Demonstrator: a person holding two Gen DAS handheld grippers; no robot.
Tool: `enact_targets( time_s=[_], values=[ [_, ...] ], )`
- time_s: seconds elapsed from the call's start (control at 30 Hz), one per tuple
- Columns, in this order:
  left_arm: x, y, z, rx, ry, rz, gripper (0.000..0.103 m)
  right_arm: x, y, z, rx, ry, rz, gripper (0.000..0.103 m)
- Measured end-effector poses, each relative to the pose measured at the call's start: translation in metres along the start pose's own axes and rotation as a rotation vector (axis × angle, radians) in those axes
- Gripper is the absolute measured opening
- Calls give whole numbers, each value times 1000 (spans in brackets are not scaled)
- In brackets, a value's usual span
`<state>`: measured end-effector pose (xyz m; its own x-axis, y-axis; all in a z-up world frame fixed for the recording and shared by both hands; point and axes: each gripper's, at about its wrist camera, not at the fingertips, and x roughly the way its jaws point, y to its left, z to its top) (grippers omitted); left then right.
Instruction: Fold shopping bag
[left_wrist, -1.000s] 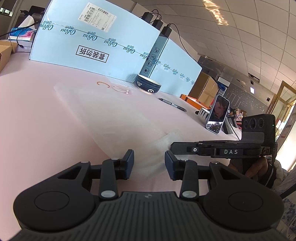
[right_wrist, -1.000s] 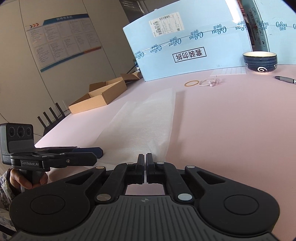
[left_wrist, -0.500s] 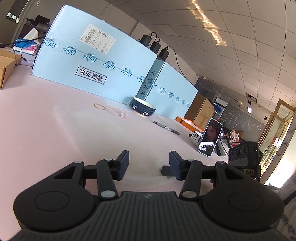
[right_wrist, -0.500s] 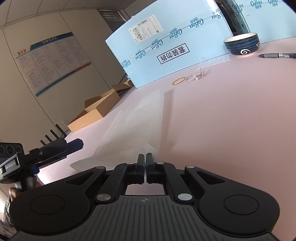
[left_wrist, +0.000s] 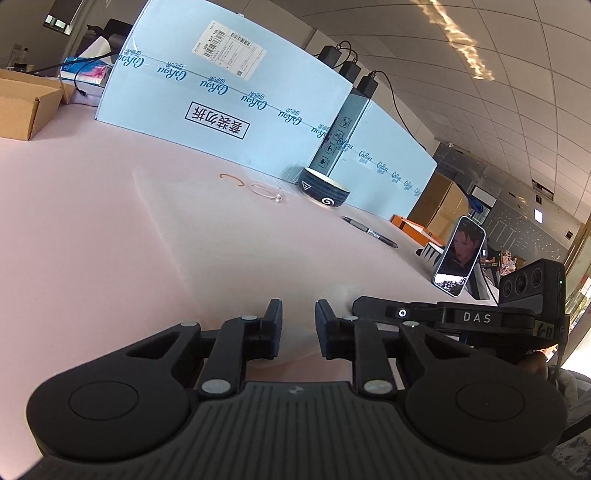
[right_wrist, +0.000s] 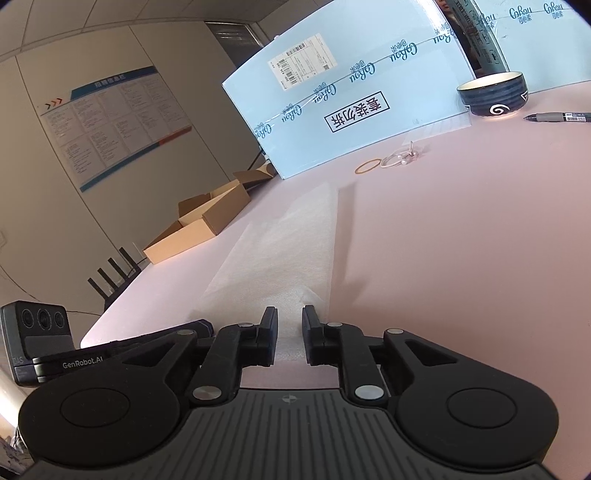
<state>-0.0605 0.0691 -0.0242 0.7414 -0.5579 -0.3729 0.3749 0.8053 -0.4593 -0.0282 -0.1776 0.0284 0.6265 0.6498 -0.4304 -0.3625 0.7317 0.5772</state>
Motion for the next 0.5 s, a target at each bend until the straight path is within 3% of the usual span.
enact_targets(
  time_s=[0.1, 0.3, 0.4, 0.5],
  values=[
    [-7, 4, 0, -20, 5, 11, 17, -2, 3, 4, -41, -31, -29, 33],
    [-12, 7, 0, -24, 8, 27, 17, -10, -1, 15, -88, -71, -49, 33],
    [-11, 7, 1, -9, 15, 29, 17, -28, 13, 19, -295, -116, -40, 33],
    [-9, 7, 6, 13, 37, 25, 18, -39, 41, 9, -703, -88, -67, 33]
  ],
)
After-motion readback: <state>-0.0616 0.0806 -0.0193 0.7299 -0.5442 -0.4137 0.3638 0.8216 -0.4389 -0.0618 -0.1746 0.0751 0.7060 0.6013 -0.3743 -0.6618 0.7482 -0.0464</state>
